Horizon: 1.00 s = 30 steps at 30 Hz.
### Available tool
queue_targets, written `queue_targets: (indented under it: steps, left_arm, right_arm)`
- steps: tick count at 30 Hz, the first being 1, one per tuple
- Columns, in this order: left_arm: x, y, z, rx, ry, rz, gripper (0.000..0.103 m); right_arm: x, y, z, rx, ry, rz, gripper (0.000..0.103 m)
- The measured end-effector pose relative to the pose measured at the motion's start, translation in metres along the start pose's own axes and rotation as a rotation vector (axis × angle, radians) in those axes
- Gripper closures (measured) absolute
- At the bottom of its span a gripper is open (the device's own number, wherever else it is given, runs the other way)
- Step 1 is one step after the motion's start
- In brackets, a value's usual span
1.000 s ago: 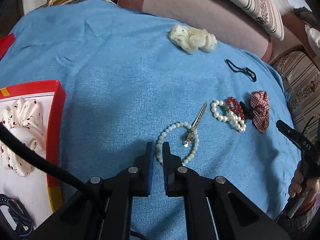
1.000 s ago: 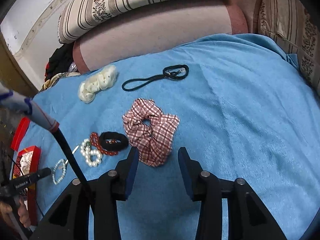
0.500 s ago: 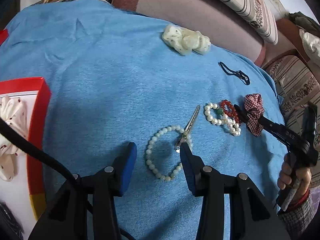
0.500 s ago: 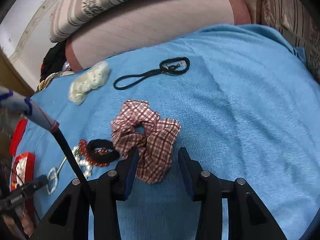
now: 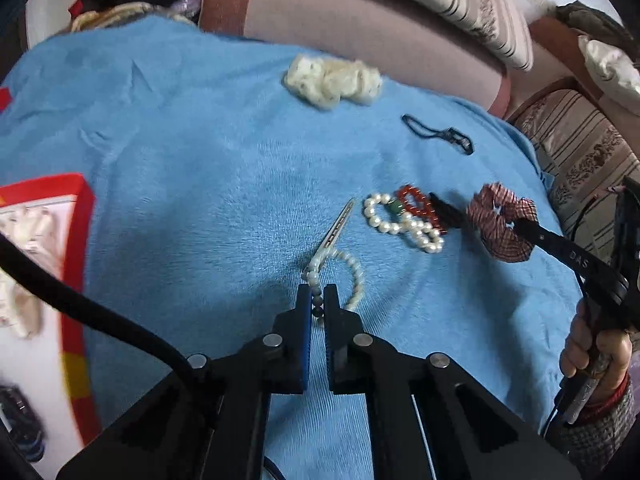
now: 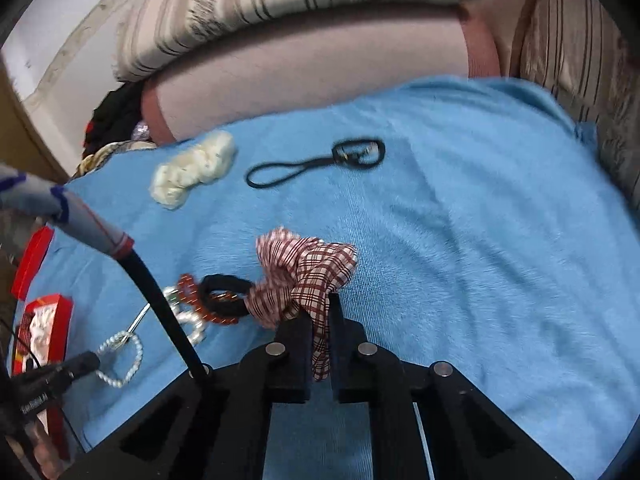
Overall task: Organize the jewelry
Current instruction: 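Carry the pearl bracelet and plaid scrunchie onto the white tray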
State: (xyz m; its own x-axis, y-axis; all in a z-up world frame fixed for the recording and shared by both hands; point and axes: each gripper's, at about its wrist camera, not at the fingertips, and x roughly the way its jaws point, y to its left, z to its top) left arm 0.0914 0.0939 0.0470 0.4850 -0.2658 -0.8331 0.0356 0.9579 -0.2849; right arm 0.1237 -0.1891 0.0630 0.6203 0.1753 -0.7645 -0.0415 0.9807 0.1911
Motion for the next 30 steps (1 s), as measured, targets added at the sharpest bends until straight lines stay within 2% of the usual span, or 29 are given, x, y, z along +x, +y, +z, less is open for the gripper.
queue_targets:
  steps: [8, 16, 24, 30]
  left_arm:
    - [-0.059, 0.008, -0.020, -0.018, -0.074, 0.003, 0.098]
    - [-0.117, 0.027, -0.045, -0.037, -0.145, 0.039, 0.098]
    - [-0.183, 0.089, -0.068, -0.153, -0.224, 0.125, 0.098]
    - [-0.211, 0.149, -0.089, -0.255, -0.256, 0.195, 0.098]
  right_arm:
    - [-0.049, 0.017, -0.022, -0.023, -0.023, 0.038, 0.096]
    - [-0.078, 0.071, -0.040, -0.118, -0.028, 0.127, 0.096]
    - [-0.079, 0.155, -0.047, -0.248, -0.010, 0.258, 0.096]
    - [-0.076, 0.227, -0.052, -0.333, 0.024, 0.369, 0.096]
